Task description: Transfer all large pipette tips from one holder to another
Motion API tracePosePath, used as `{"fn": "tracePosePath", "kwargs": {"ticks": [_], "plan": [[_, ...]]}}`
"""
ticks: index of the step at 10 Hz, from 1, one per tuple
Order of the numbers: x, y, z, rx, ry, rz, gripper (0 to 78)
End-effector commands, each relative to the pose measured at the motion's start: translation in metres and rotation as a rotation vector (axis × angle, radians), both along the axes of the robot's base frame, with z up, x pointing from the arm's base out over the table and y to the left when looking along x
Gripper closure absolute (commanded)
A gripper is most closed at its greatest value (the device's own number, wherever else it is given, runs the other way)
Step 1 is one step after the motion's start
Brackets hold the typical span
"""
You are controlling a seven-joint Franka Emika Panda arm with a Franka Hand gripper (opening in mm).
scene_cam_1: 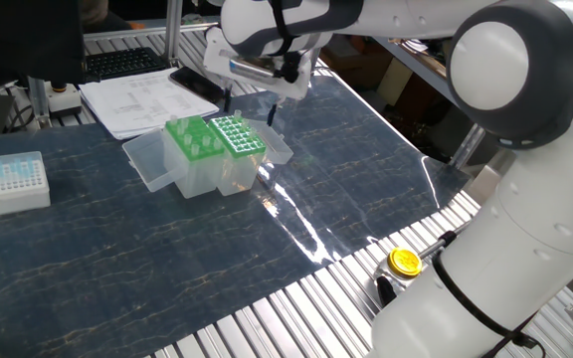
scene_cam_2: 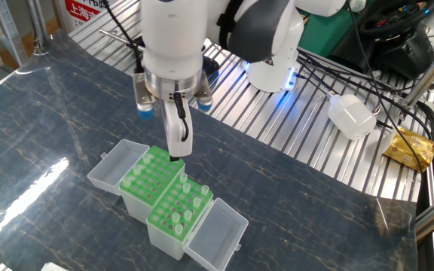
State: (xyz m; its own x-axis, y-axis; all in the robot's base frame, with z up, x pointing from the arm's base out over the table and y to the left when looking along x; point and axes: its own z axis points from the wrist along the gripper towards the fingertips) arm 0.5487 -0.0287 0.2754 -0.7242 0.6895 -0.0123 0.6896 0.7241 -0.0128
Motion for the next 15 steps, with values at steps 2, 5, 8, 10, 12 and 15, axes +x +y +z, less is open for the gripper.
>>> {"fn": "tracePosePath", "kwargs": {"ticks": [2,5,8,10,12,15], "plan": [[0.008,-0.032,-0.009,-0.001,0.001,0.256,0.1],[0.01,-0.034,-0.013,0.009,0.001,0.288,0.1],[0.013,-0.038,-0.018,0.018,-0.006,0.307,0.1],[0.017,-0.042,-0.024,0.027,-0.012,0.322,0.1],[0.019,-0.045,-0.029,0.032,-0.018,0.327,0.1],[0.019,-0.045,-0.035,0.044,-0.025,0.331,0.1]]}}
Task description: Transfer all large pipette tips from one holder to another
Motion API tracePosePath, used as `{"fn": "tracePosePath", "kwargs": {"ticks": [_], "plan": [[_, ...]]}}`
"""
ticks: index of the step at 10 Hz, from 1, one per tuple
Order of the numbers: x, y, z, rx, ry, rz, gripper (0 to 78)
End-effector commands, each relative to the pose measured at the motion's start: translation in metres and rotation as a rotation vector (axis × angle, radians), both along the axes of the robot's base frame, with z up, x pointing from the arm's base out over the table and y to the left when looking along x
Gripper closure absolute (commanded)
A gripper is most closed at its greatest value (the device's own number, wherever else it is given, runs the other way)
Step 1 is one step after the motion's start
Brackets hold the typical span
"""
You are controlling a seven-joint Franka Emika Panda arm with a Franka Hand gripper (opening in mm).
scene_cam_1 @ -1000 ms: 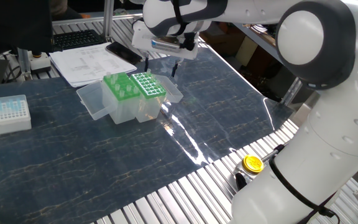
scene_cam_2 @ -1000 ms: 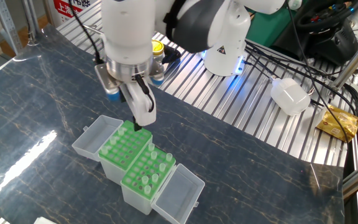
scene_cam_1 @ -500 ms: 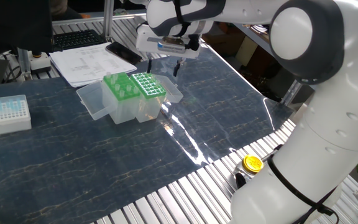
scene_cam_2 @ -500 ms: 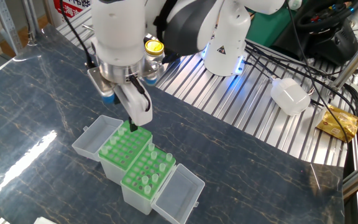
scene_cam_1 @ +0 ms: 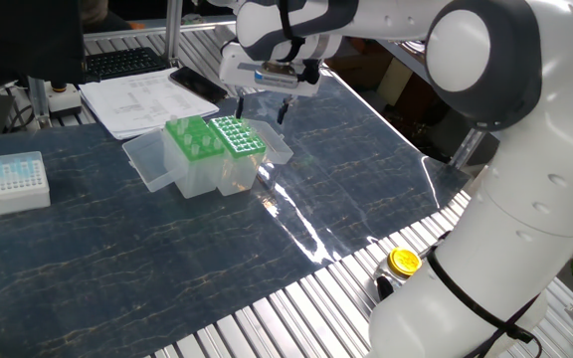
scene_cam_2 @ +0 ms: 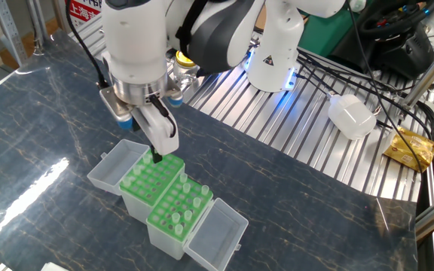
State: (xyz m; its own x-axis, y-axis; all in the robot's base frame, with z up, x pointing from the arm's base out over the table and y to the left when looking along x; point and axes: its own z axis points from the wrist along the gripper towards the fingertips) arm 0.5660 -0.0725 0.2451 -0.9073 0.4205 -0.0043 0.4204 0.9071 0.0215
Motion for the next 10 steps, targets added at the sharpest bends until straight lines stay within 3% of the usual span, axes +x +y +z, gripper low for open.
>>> {"fn": "tracePosePath", "kwargs": {"ticks": [1,3,5,10], "plan": [[0.003,-0.003,-0.008,0.019,-0.016,0.011,0.1],[0.004,-0.005,-0.012,0.02,-0.021,0.023,0.1],[0.002,-0.001,-0.021,0.043,-0.033,0.018,0.1],[0.0,-0.002,-0.034,0.04,-0.049,0.035,0.1]]}}
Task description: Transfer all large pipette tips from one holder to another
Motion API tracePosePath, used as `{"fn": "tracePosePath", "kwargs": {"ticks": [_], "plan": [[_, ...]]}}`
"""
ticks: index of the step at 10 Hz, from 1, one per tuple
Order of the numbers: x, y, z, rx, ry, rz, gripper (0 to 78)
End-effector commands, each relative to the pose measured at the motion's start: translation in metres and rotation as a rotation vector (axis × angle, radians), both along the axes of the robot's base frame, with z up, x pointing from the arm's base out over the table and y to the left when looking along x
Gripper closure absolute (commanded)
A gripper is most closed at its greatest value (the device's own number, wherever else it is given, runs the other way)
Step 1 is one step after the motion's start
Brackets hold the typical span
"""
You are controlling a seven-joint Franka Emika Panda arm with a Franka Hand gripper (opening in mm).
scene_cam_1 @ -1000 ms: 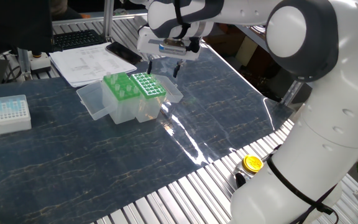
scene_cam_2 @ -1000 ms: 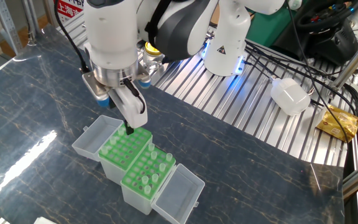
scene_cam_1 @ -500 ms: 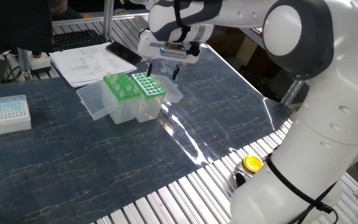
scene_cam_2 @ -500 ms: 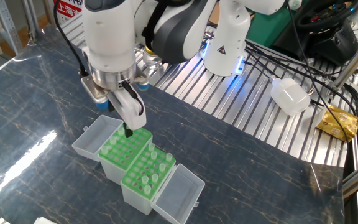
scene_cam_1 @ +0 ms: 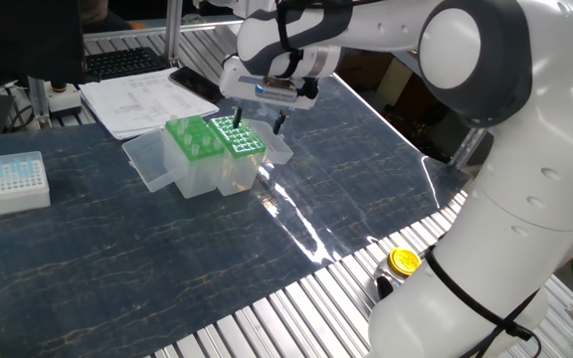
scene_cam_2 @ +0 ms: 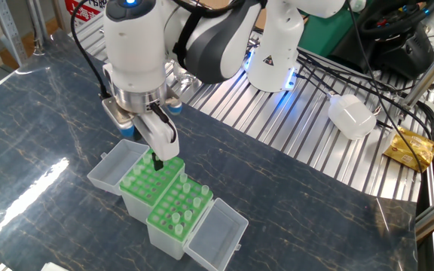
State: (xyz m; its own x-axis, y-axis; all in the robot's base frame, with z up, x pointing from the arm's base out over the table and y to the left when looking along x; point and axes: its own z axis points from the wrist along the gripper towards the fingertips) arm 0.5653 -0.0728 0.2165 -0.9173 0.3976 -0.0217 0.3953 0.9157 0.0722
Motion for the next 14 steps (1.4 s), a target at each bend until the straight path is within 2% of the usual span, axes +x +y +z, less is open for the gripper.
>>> {"fn": "tracePosePath", "kwargs": {"ticks": [1,9,10,14], "plan": [[0.0012,-0.0012,-0.009,-0.001,-0.018,0.011,0.1],[0.0016,-0.0002,-0.0139,-0.005,-0.018,0.01,0.1],[0.0016,-0.0002,-0.0139,-0.005,-0.018,0.01,76.4],[0.0016,-0.0002,-0.0139,-0.005,-0.018,0.01,76.4]]}}
